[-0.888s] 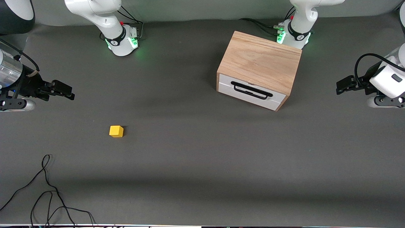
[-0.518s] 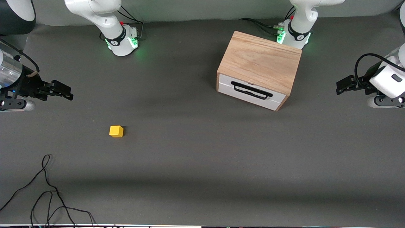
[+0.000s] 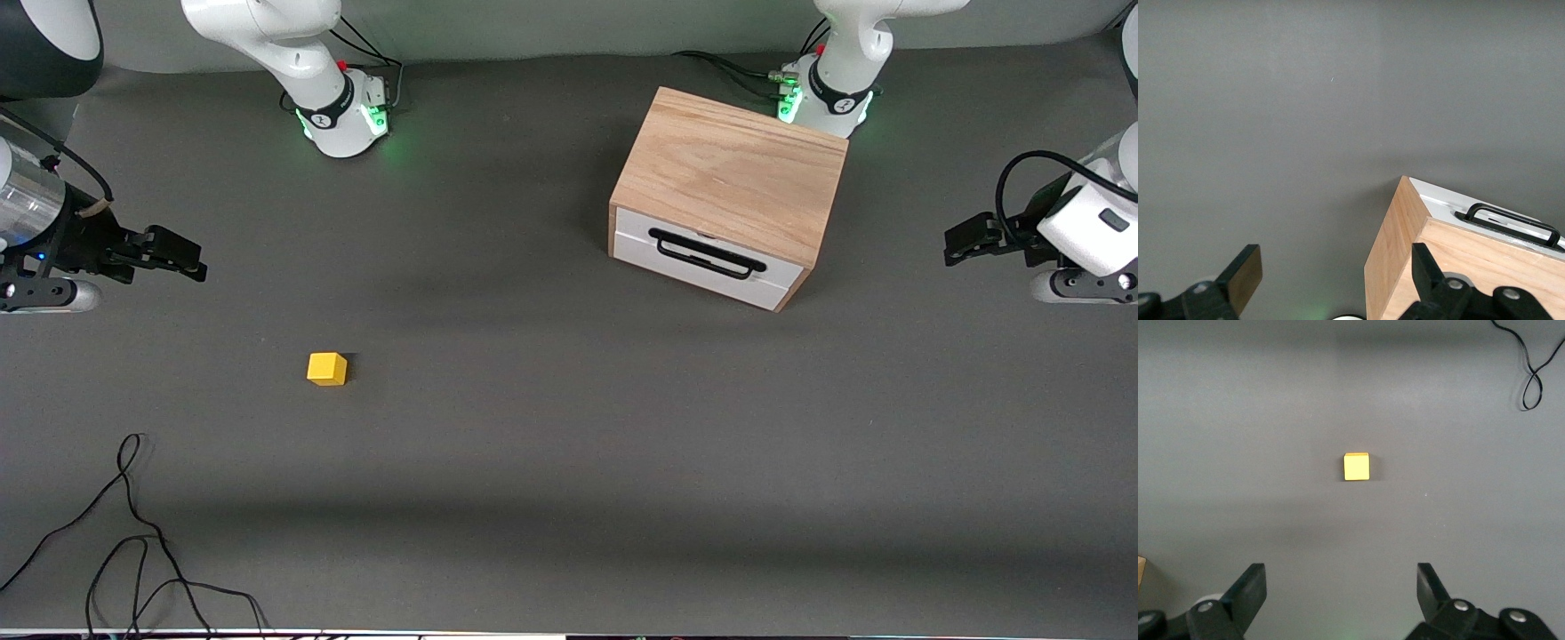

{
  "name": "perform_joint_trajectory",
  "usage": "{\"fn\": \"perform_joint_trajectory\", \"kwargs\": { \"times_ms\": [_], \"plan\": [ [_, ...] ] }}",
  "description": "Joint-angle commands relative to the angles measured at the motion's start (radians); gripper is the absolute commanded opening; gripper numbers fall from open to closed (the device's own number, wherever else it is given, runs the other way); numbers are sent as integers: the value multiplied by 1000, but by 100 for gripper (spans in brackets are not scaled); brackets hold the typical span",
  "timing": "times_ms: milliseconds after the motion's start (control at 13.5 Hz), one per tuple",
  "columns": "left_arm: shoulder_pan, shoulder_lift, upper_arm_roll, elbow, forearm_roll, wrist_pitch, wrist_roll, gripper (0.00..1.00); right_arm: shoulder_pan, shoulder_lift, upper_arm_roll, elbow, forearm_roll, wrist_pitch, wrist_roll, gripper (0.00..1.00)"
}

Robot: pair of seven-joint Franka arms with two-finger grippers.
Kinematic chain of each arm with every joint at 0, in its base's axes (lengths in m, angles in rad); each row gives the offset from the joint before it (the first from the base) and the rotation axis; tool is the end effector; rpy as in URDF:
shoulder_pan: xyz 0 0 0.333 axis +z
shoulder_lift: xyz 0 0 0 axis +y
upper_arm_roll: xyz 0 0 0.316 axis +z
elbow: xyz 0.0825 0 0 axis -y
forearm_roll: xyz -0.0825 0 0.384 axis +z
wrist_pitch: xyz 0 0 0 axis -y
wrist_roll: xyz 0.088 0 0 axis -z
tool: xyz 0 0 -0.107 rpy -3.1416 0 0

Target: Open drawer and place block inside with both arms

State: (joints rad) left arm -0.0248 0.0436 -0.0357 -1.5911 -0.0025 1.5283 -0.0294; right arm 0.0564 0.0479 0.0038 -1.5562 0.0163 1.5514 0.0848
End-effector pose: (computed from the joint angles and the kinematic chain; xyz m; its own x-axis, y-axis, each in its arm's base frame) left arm 0.5598 -0.0338 0.5872 0.9939 -0.0310 -0.1062 -0.0311 -0.9995 0.0009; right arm 0.5652 0.0358 0.6029 0.9983 -0.0244 -0.0539 -0.0250 -0.9996 -0.0119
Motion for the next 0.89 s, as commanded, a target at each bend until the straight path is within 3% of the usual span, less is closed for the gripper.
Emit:
{"fn": "perform_joint_trajectory", "kwargs": {
  "times_ms": [0,444,814],
  "plan": [
    [-7,-10,-1,-13,-1,7,0,100,-6,-6,9,-10,-19,-14,10,100],
    [-137,31,-9,-13,-16,59,-245,100,6,13,4,-18,-12,18,27,100],
    [-276,59,-10,-4,-49,88,-707,100,8,20,13,-7,7,26,50,100]
  ]
}}
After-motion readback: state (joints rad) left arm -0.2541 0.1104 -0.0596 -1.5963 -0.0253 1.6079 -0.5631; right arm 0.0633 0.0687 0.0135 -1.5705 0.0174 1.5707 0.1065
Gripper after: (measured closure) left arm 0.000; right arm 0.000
